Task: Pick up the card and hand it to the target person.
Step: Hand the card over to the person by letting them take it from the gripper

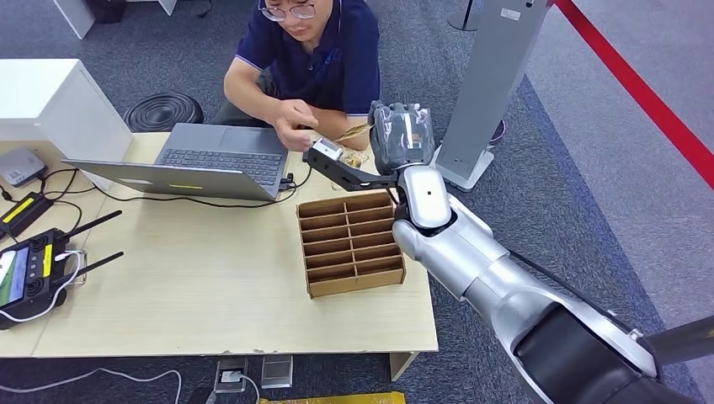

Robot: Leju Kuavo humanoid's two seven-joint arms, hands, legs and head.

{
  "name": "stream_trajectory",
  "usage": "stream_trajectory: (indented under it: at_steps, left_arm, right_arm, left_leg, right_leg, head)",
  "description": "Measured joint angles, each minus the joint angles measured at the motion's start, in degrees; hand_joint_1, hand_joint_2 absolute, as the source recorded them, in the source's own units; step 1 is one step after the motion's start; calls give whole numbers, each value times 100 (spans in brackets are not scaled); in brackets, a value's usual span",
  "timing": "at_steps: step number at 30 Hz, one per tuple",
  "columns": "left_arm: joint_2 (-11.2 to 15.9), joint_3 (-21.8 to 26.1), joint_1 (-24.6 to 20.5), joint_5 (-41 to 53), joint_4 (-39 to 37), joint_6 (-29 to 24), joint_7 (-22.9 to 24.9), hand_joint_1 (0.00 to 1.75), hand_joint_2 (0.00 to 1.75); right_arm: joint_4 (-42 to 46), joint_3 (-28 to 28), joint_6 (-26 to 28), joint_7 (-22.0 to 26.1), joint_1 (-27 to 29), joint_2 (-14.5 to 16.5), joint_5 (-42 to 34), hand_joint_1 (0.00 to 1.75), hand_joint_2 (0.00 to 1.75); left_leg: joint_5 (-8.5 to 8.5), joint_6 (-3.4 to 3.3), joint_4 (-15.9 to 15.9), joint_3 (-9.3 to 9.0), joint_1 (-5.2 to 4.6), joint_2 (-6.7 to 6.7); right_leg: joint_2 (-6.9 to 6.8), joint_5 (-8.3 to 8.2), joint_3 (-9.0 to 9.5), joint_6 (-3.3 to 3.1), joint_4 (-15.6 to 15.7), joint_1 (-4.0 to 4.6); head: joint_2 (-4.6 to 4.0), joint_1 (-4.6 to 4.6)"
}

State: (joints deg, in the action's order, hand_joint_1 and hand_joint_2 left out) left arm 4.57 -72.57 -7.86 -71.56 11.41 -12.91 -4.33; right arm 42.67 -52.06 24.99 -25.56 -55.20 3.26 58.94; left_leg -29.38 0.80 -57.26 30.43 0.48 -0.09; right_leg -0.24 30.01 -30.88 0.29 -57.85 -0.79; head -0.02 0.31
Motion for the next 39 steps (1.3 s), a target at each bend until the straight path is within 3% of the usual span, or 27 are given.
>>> stream_trajectory:
  at_steps: [8,12,27,29,35,39]
  left_arm:
    - [-3,0,4,-9,0,-31,-20,0,0]
    - [-4,-6,2,34,0,-33,-57,0,0]
    - [-3,-79,2,-8,0,-25,-84,0,0]
    - [-3,-79,6,-36,0,-29,-93,0,0]
    - [-3,-79,60,-133,0,-29,-141,0,0]
    - [0,-79,103,-180,0,-27,-166,0,0]
  right_arm:
    - [-199,42,5,62,-1,72,30,159,175]
    - [-256,76,-3,69,-1,81,27,0,175]
    - [-330,157,-3,282,12,92,-306,0,175]
    - [-320,232,-54,722,61,113,-936,0,175]
    - [-109,749,-550,2794,439,190,-4198,0,175]
    - [304,1023,-1296,3539,850,139,-6381,0,175]
  left_leg:
    - [0,0,0,0,0,0]
    - [0,0,0,0,0,0]
    - [0,0,0,-1,0,0]
    - [0,0,0,-1,0,0]
    - [0,0,0,-1,0,0]
    - [0,0,0,-1,0,0]
  right_leg:
    - [0,0,0,0,0,0]
    - [0,0,0,0,0,0]
    - [0,0,0,0,0,0]
    - [0,0,0,0,0,0]
    - [-1,0,0,0,0,0]
    - [0,0,-1,0,2,0]
  head:
    - [0,-4]
    - [0,-2]
    - [0,-3]
    - [0,-2]
    - [0,-3]
    - [0,-2]
